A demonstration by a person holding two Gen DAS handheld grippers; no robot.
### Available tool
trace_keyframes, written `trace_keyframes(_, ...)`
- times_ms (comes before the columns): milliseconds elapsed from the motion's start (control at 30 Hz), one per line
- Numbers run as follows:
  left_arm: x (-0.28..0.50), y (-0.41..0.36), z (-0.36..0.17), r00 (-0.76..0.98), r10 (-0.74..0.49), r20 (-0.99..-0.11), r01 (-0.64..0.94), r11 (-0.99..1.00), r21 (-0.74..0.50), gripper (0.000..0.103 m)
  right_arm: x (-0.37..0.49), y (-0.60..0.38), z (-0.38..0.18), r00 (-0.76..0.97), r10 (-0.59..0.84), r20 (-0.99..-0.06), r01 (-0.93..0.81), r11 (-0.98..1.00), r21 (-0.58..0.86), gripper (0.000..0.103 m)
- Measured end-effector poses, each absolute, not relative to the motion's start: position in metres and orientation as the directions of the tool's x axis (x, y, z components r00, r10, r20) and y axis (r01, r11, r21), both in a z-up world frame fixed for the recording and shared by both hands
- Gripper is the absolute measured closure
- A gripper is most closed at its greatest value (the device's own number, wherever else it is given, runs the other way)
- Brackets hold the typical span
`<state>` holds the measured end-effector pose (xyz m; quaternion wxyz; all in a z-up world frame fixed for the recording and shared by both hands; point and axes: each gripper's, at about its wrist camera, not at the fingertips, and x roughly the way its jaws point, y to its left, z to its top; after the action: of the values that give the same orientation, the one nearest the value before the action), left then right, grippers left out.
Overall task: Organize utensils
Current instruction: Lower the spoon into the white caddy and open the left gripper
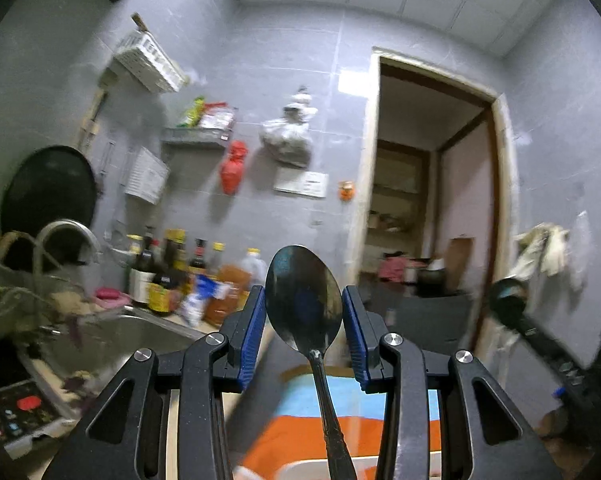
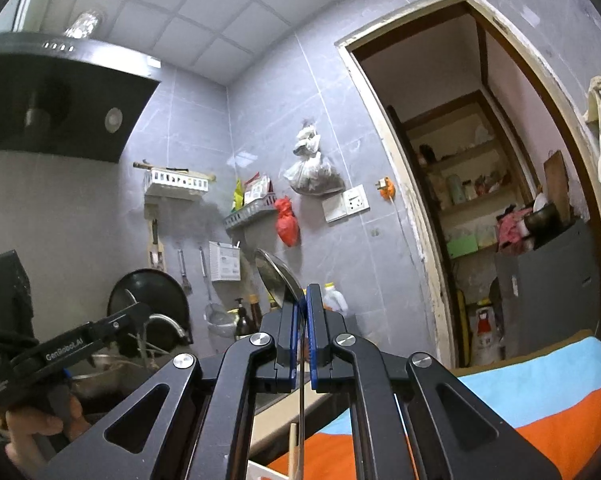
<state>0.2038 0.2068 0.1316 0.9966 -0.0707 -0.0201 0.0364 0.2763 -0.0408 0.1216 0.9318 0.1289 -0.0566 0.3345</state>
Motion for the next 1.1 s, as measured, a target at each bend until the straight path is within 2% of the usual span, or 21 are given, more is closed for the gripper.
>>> trace_keyframes(233, 0.216, 0.203, 0.102, 0.996, 0.083, 0.020, -0.079, 0.982, -0.172, 0.070, 0.282, -0.036, 0.101, 0.779, 0.604, 0.170, -0.627, 0.756, 0.189, 0.100)
trace_keyframes(433, 0.220, 0.188, 0.088, 0.995, 0.091, 0.032, -0.087, 0.989, -0.116, 0.070, 0.286, -0.028, 0.086, 0.772, 0.626, 0.111, -0.636, 0.755, 0.162, 0.100)
trace_keyframes(733, 0.226, 0.179, 0.065, 0.998, 0.057, -0.035, -0.059, 0.995, -0.079, 0.070, 0.277, -0.019, 0.067, 0.742, 0.670, 0.008, -0.668, 0.739, 0.085, 0.099)
trace_keyframes(1100, 0.224, 0.182, 0.053, 0.986, -0.071, -0.149, 0.056, 0.993, -0.101, 0.070, 0.273, -0.017, 0.055, 0.704, 0.702, -0.109, -0.697, 0.712, 0.082, 0.099)
